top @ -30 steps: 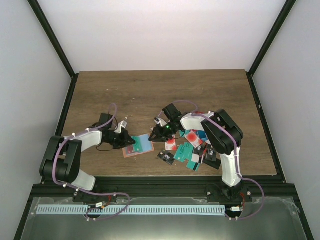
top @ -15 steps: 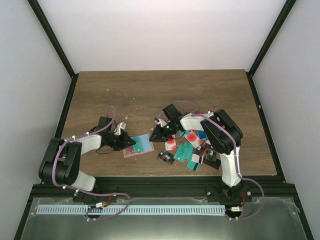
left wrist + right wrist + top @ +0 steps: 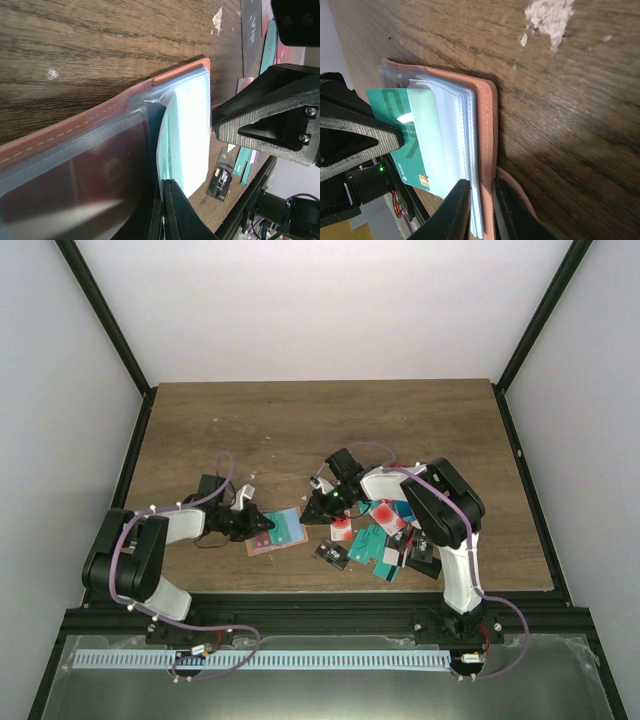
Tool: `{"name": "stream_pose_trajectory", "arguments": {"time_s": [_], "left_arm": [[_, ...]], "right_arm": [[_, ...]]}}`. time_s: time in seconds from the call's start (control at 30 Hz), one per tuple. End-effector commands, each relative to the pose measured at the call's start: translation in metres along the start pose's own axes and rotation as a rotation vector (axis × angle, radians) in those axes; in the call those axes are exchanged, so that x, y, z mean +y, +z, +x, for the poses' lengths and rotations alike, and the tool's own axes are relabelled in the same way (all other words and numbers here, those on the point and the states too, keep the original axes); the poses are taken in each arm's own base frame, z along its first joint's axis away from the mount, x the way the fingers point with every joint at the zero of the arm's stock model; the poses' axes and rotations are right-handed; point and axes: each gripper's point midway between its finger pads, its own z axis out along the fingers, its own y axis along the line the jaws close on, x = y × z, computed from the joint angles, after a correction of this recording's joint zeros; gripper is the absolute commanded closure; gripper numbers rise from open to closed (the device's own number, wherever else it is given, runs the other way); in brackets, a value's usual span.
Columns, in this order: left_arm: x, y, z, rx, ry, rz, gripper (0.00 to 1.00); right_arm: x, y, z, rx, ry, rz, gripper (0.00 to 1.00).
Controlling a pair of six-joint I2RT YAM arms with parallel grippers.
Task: Put the credit cards into the card holder
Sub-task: Insert the credit card into the card holder.
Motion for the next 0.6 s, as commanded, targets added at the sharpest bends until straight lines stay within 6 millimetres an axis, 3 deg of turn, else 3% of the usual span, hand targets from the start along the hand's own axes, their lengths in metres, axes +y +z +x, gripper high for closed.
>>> {"name": "stream_pose_trajectory", "arguments": {"time_s": [0.0,0.57], "left_arm": [[0.013,0.006,0.006,0.01,-0.031,-0.029,0.96],[0.011,0.02,0.001,0.005,-0.063,0.003,0.96]], "right_arm": [[-0.042,0.029,0.029,0.078,0.08,0.121,0.84],[-0.041,0.031,0.032,0.084,0.094,0.112,0.85]]}}
